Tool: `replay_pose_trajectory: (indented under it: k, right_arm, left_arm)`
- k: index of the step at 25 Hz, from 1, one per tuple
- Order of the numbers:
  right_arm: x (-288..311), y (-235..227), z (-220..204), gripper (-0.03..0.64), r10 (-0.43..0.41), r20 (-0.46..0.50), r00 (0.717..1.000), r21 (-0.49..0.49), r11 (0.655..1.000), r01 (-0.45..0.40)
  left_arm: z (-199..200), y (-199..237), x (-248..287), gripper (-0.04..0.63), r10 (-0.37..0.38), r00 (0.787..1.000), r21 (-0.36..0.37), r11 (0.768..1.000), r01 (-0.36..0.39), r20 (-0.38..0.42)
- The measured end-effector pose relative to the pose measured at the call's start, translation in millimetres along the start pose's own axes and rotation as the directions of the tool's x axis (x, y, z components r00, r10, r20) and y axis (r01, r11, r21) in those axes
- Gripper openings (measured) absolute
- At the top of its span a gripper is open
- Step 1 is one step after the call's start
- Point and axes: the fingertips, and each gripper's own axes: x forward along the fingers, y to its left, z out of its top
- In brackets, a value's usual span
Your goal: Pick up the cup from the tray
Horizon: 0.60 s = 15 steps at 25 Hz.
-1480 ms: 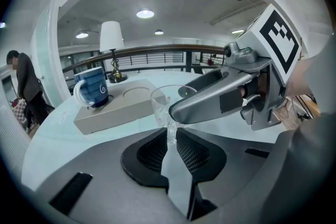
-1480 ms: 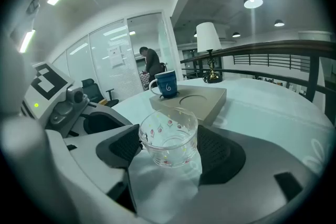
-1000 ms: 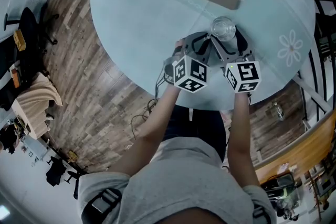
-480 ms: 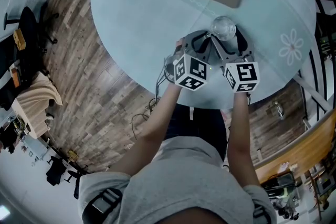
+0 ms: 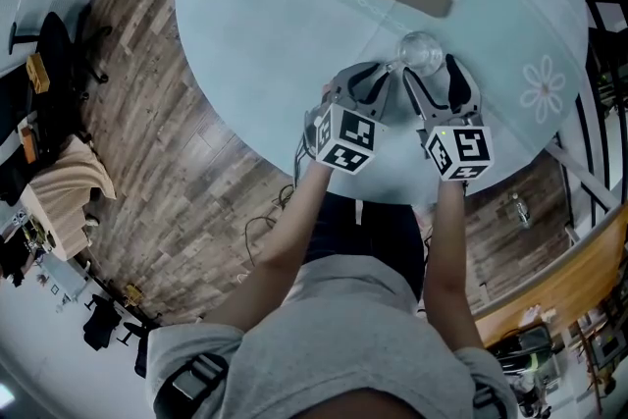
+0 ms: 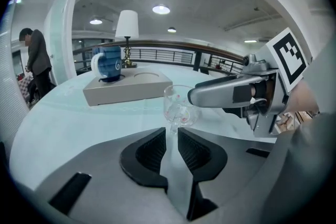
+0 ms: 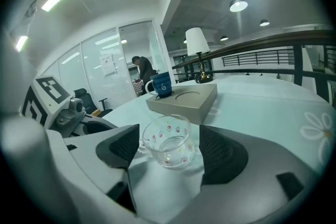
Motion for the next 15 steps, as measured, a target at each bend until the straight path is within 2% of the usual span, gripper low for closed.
replay_pose_trajectory:
  k: [2, 7, 10, 13, 15]
  right_arm:
    - [-3.8, -2.6, 6.3, 0.314, -0.018, 0.023, 1.0, 0.022, 1.0, 0.018]
    - [-9.7, 1.3, 30.8, 0.314, -0.033, 0.091, 0.995, 0.034, 0.999, 0.03]
    - [-11.5, 9.2, 45.4, 0.314, -0.031, 0.117, 0.993, 0.026, 0.999, 0.028]
    - [-11.7, 16.2, 54.6, 0.314, -0.027, 0.135, 0.991, 0.034, 0.999, 0.023]
    - [-11.5, 20.4, 59.3, 0.314, -0.02, 0.144, 0.989, 0.043, 0.999, 0.014]
  left_arm:
    - [6.4, 5.2, -11.8, 0.023, 0.002, 0.999, -0.028, 1.0, -0.001, 0.05]
    - [42.3, 26.2, -39.4, 0.006, -0.009, 0.98, -0.129, 0.991, 0.035, 0.2]
    - [60.7, 46.1, -53.8, 0.006, 0.027, 0.971, -0.147, 0.989, 0.009, 0.238]
    - [69.6, 67.2, -64.2, 0.006, 0.057, 0.971, -0.167, 0.986, -0.017, 0.234]
    - [80.5, 83.5, -69.2, 0.006, 0.075, 0.961, -0.187, 0.982, -0.025, 0.266]
